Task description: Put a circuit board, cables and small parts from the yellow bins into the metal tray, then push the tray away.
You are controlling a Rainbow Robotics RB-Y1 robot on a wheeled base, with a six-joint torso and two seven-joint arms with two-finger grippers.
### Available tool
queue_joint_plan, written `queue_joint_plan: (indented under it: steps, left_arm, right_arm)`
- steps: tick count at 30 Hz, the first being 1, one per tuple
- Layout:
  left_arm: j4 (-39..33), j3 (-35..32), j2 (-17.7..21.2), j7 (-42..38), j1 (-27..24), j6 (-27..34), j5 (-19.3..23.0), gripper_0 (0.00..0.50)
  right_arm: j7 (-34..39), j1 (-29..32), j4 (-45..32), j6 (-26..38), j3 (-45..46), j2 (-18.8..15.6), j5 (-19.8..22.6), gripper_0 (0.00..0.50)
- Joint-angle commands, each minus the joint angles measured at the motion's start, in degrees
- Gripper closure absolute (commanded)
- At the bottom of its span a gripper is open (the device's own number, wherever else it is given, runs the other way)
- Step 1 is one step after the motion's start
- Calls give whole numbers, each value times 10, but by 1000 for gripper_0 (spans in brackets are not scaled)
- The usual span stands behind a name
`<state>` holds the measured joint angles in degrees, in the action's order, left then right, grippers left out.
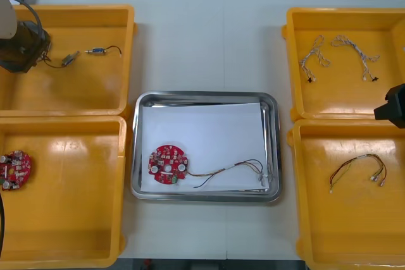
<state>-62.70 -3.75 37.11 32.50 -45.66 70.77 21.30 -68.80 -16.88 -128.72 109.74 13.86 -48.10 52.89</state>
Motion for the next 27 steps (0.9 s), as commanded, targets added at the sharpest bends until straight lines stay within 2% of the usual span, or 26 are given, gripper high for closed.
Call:
queue_joint_plan:
  steps: [1,2,3,5,6,16,22,27]
  left_arm:
    - [-4,9,-14,-23,-26,-6,-14,147]
    - [-4,9,-15,-22,-25,-6,-14,177]
    - [-4,9,-16,-20,-25,-6,-14,256]
    - [-4,9,-16,-17,-25,-2,-14,449]
    - [-4,9,-16,-15,-25,-1,-13,490]
    - [-12,8,-12,-4,-21,24,-4,500]
    - [-105,8,-1,-7,29,79,1,500]
    - [-161,1,3,-9,51,133,10,500]
  right_arm:
    - [-8,-35,41,-12,16,-24,-2,0]
    - [-10,-39,46,-12,15,-24,-2,0]
    - [-14,-47,55,-12,13,-24,-1,0]
    - [-22,-66,72,-12,5,-24,-1,0]
    - [-24,-69,75,-14,2,-24,-2,0]
    - [-47,-127,137,-66,-74,-24,-46,0]
    - [-60,-144,175,-111,-103,-24,-58,0]
    - [-72,-148,195,-146,-114,-24,-60,0]
